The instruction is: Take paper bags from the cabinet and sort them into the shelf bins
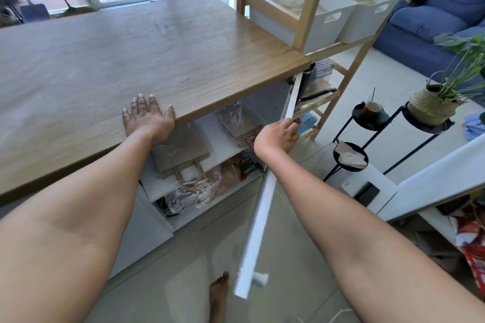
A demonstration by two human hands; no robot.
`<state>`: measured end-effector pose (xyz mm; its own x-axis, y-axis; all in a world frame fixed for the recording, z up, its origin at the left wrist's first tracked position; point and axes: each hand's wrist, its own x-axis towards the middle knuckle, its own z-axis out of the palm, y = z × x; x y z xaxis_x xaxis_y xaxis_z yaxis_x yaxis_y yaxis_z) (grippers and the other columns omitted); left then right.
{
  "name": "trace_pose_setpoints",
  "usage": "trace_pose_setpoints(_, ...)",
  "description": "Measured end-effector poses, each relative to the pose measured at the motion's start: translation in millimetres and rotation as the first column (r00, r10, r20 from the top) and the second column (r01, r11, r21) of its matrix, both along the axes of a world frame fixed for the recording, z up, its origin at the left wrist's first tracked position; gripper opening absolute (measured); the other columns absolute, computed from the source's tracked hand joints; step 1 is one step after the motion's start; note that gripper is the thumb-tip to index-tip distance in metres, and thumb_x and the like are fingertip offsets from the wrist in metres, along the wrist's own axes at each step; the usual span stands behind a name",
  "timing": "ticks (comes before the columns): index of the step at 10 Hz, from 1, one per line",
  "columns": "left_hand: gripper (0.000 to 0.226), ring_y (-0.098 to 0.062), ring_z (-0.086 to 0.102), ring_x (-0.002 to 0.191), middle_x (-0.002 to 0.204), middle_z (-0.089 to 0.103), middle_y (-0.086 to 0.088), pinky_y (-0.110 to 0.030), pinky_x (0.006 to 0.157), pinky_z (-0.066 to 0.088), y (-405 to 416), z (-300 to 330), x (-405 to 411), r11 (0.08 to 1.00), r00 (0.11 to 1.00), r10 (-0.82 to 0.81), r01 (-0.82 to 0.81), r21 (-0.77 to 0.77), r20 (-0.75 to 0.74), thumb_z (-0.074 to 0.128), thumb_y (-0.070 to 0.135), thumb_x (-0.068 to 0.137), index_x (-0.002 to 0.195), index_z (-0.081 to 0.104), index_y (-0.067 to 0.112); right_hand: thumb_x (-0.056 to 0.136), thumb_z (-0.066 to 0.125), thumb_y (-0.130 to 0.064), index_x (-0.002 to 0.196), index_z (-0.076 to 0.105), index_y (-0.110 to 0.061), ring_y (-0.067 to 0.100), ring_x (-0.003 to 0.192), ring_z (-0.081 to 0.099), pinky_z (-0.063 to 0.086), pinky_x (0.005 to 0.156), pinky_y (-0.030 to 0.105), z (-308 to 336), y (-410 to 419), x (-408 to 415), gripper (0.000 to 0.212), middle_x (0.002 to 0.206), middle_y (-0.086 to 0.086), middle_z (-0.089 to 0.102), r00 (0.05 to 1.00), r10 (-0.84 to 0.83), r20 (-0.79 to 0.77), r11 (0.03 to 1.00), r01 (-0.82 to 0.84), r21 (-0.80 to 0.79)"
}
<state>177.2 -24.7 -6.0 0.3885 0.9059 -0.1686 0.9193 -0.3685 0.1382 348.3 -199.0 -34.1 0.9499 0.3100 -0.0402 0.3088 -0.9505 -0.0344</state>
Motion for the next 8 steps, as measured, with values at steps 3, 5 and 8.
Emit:
trace_pose_setpoints(3,0.068,-0.023,-0.008,0.149,0.161,-0.008,-0.008,-0.041,0.119,-0.007,-1,0,-1,1.0,1.0,-0.006,0.005,0.012,0.018,0.01,0.052,0.098,0.153,0.0,0.014,0.103,0.023,-0.03,0.153,-0.005,-0.016,0.034,0.124,0.038,0.033,0.098,0.047,-7,56,-34,0.059,0.146,0.016,0.03,0.937,-0.11,-0.332,0.856,0.259,0.447)
trace_pose_setpoints(5,0.068,-0.021,-0.006,0.149,0.162,-0.006,-0.007,-0.041,0.118,-0.007,1,-5,-1,0.999,1.0,0.004,-0.006,0.046,0.025,0.007,0.053,0.097,0.153,0.001,0.016,0.101,0.025,-0.037,0.146,0.023,-0.013,0.035,0.121,0.044,0.038,0.096,0.043,-13,82,-37,0.051,0.14,0.018,0.039,0.871,-0.173,-0.459,0.611,0.461,0.644)
trace_pose_setpoints(8,0.07,-0.02,-0.005,0.149,0.162,-0.004,-0.006,-0.041,0.118,-0.007,4,-9,-1,0.997,0.997,0.021,-0.026,0.078,0.073,0.009,0.056,0.095,0.153,0.005,0.017,0.1,0.037,-0.027,0.138,0.042,-0.007,0.036,0.119,0.049,0.041,0.096,0.039,-26,8,-41,0.043,0.137,0.02,0.046,0.73,-0.136,-0.67,0.531,0.625,0.572)
